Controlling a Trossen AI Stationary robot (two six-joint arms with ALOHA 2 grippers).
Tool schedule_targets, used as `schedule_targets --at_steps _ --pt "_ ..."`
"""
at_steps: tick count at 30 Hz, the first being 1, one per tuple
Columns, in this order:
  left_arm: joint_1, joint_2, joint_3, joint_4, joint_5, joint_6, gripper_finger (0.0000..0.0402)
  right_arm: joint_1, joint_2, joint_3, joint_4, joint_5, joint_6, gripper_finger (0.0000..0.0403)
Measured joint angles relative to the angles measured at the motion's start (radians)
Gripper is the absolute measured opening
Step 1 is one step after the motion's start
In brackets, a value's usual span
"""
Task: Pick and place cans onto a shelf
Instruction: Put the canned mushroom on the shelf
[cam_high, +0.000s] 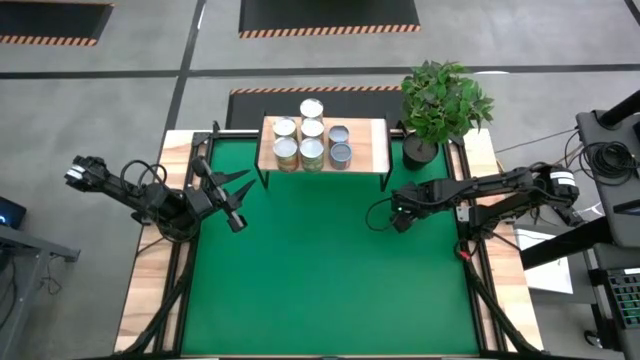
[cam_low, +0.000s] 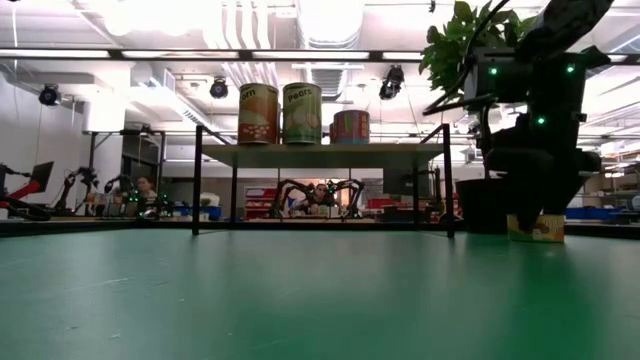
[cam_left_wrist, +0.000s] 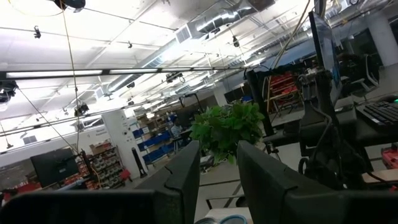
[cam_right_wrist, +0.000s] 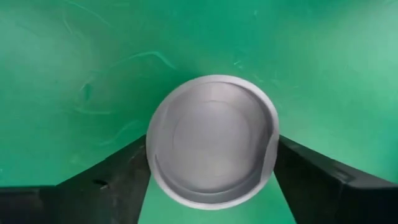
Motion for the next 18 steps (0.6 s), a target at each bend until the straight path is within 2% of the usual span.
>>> schedule_targets --at_steps 4,8,13,18 --pt "0.0 0.0 0.0 0.0 0.0 0.0 0.0091 0.0 -0.001 0.001 0.0 0.0 0.001 0.0271" --pt "0.0 0.0 0.0 0.0 0.0 0.0 0.0091 0.0 0.0 0.033 -0.025 -0.025 -0.012 0.0282" --pt "0.0 0.0 0.0 0.0 0.0 0.0 0.0091 0.04 0.0 0.16 -0.034 -0.108 -0.026 0.0286" --pt "0.0 0.0 0.0 0.0 0.0 0.0 0.0091 0.113 0.0 0.327 -0.033 -0.094 -0.065 0.0285"
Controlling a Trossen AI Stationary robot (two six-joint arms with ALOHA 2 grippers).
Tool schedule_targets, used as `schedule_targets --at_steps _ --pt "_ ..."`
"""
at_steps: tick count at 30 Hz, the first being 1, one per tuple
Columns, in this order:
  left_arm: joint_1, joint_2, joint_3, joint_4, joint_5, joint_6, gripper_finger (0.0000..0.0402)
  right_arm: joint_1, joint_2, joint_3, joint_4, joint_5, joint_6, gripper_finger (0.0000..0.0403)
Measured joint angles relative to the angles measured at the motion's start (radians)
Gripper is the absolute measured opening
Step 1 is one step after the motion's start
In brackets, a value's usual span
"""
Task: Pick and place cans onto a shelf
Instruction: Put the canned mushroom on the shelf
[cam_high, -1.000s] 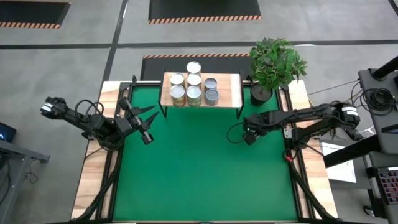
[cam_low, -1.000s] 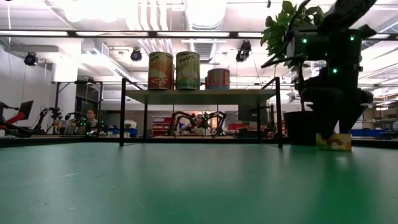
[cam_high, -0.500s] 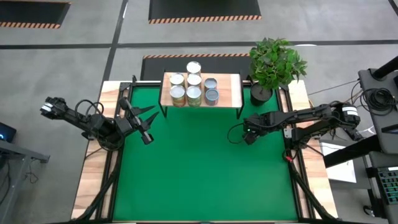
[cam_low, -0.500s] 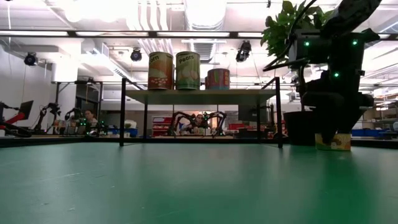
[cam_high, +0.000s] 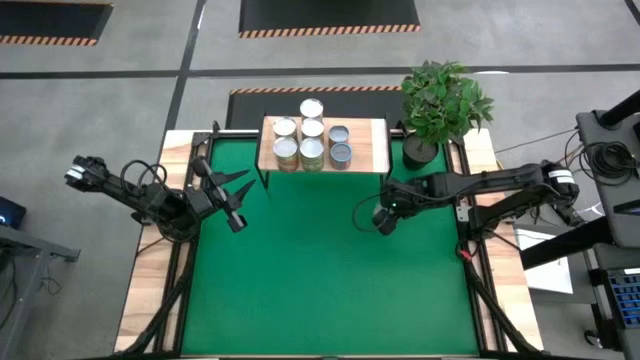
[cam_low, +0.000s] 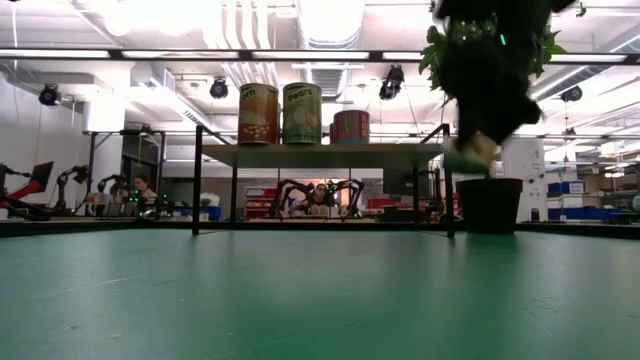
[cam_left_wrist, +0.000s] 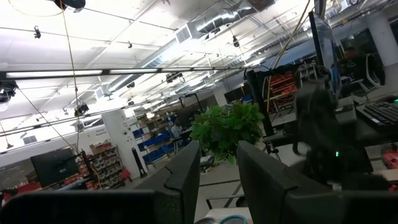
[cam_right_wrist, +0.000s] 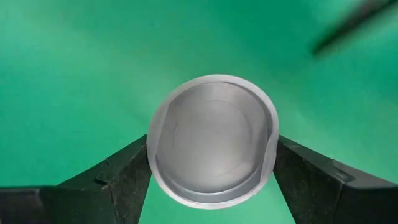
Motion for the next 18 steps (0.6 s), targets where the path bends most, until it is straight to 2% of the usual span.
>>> schedule_targets --at_steps 4,8,14,18 --pt "0.0 0.0 0.0 0.0 0.0 0.0 0.0091 0.048 0.014 0.126 -0.014 0.099 -0.051 0.0285" --pt "0.0 0.0 0.0 0.0 0.0 0.0 0.0091 0.048 0.076 0.266 -0.073 0.164 -0.15 0.0285" --pt "0.0 -0.001 0.0 0.001 0.0 0.002 0.0091 -0.005 0.225 0.535 -0.324 0.28 -0.359 0.0285" --pt "0.0 -0.001 0.0 0.001 0.0 0.003 0.0091 -0.063 0.311 0.656 -0.44 0.333 -0.478 0.0285"
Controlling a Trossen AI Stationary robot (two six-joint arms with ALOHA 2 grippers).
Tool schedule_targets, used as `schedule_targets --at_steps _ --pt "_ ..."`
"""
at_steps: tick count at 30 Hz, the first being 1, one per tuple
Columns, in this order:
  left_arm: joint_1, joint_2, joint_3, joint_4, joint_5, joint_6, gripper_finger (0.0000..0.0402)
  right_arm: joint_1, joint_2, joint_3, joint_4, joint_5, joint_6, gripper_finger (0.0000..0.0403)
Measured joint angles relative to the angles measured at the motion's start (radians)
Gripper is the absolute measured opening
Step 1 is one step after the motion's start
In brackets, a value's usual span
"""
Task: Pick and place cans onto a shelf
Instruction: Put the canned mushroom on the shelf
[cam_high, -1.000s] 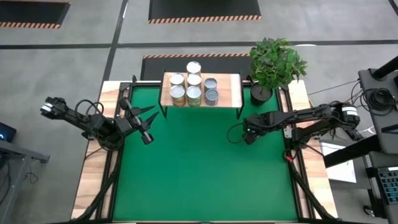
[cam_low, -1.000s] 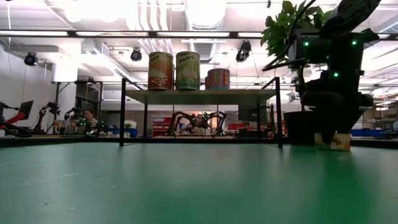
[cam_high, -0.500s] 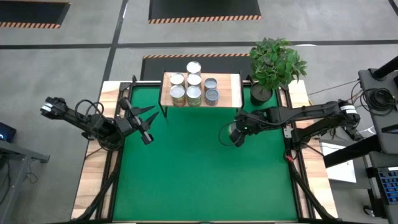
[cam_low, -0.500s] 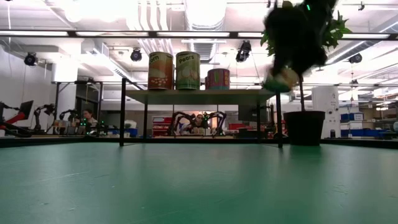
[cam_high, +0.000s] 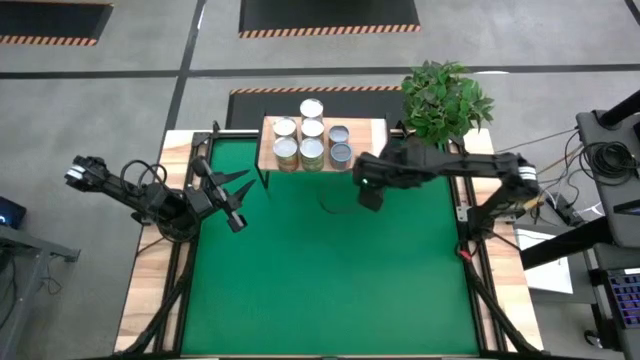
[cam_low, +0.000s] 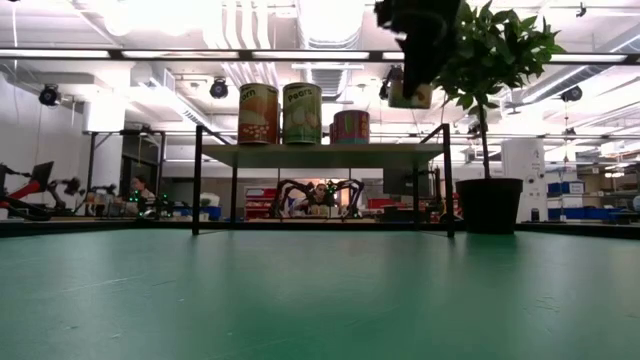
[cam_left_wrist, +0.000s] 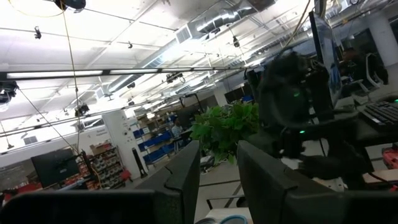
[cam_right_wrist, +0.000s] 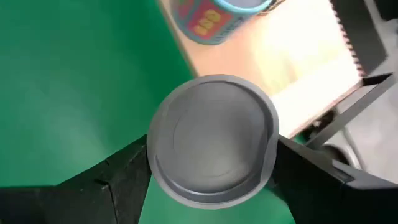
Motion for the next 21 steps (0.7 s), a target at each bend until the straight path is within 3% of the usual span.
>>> schedule_targets --at_steps 12,21 --pt "0.0 0.0 0.0 -0.001 0.0 0.001 0.0091 -0.173 0.066 0.046 0.003 -0.065 -0.218 0.0286" --pt "0.0 0.0 0.0 -0.001 0.0 0.001 0.0091 -0.227 0.067 0.012 0.076 -0.098 -0.314 0.0286"
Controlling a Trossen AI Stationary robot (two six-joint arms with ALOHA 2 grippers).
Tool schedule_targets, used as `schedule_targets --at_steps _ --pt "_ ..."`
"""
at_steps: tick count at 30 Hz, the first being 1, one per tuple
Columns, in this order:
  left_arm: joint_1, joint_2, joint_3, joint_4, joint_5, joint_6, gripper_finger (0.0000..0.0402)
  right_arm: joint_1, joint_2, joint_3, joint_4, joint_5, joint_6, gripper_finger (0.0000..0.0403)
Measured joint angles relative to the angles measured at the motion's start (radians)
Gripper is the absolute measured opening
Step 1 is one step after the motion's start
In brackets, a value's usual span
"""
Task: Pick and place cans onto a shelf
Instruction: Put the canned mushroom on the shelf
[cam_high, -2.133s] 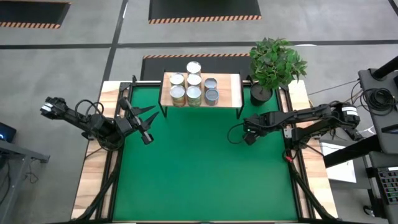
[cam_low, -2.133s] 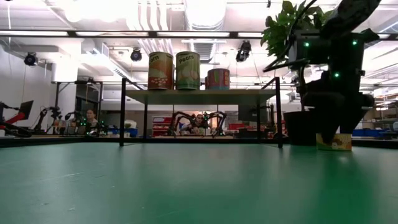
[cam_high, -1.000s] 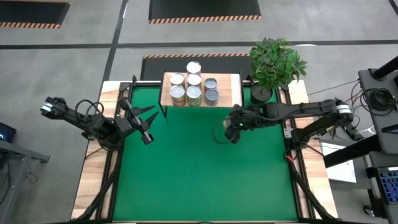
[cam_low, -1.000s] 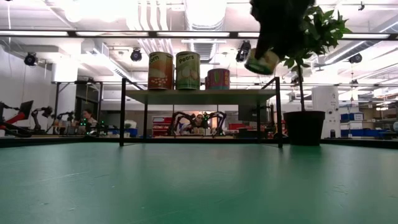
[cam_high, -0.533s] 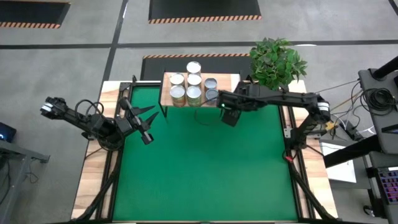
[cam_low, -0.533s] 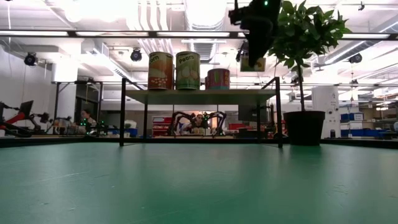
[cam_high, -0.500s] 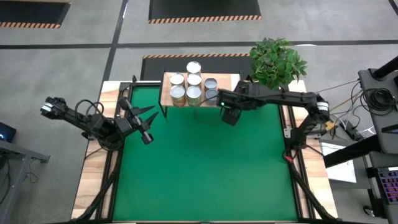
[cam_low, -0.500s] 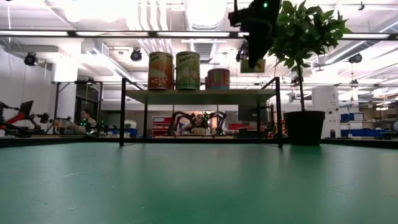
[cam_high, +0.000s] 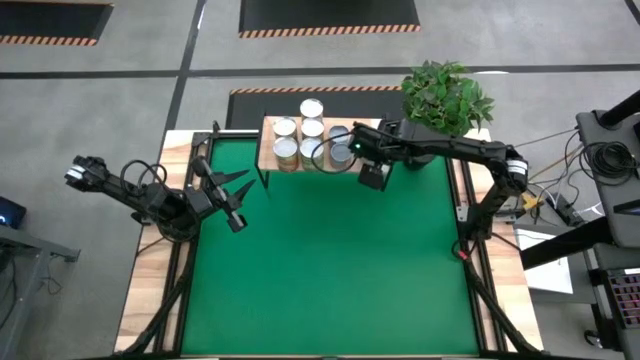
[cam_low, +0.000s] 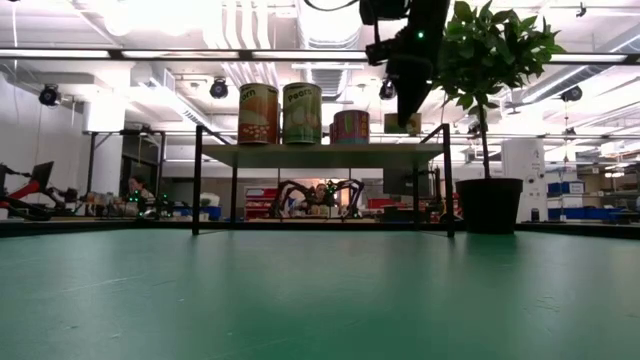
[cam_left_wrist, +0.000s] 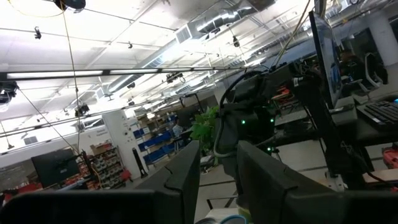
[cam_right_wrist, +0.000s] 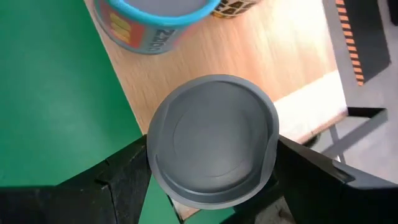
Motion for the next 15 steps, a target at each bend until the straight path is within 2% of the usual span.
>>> schedule_targets --at_steps 7,15 --pt "0.0 0.0 0.0 0.0 0.0 0.0 0.0091 -0.016 0.0 -0.017 0.023 -0.025 -0.024 0.0288" --pt "0.0 0.0 0.0 0.0 0.0 0.0 0.0091 -0.026 0.014 -0.02 0.063 -0.047 -0.03 0.0323"
